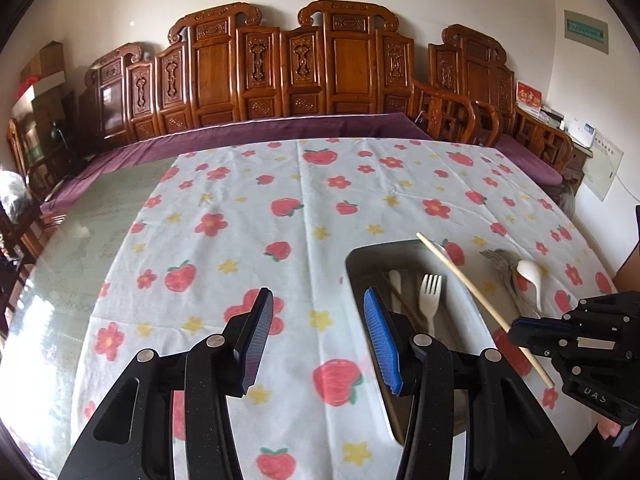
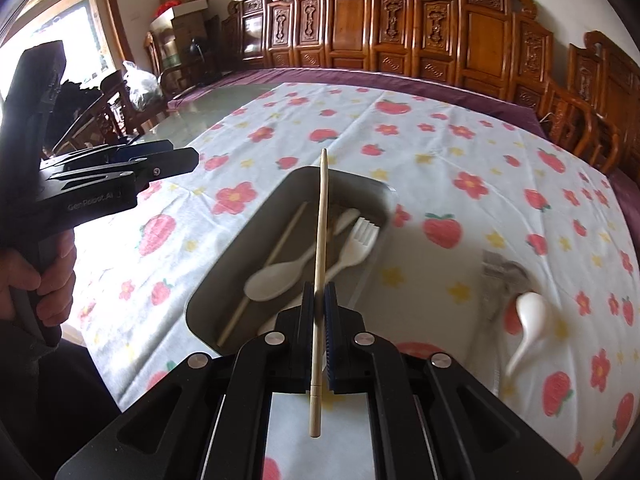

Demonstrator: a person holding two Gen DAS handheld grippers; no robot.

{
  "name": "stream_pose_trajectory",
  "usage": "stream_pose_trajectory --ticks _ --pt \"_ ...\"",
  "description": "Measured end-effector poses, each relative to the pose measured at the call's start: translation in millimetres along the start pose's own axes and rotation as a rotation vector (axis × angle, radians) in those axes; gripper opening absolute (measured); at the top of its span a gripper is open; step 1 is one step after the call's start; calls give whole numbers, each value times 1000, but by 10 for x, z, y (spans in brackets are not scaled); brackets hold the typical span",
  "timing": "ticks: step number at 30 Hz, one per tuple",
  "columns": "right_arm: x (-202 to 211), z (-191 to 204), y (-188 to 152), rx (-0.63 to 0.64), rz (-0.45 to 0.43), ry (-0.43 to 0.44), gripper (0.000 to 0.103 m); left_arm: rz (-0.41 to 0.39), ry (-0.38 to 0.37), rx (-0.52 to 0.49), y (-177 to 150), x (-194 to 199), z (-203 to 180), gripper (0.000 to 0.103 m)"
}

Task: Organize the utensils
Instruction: 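Lower the bamboo chopstick into the metal tray and open the right tool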

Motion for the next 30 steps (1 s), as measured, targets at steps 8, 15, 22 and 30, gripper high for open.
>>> stream_pose_trajectory --ticks 8,15,22,30 --pt "-417 27 181 -64 35 11 6 3 -28 17 -5 -23 157 46" --pt "-734 -23 141 -112 82 -14 6 6 -30 19 -19 -36 179 46" --pt "-803 -53 60 -120 82 11 7 11 -41 16 -40 -48 111 46" --pt "-322 -114 -52 -99 -2 -4 8 -21 -66 25 -26 31 -17 46"
Point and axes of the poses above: each gripper's, at about its wrist camera, not at the fingertips, and x roughly against the way its jaws point, z to its left, y to its top, the point moved 2 cm from there along -x, roughly the way its jaws point, and after that the axes turned 14 degrees about y, right-handed, at the moved point
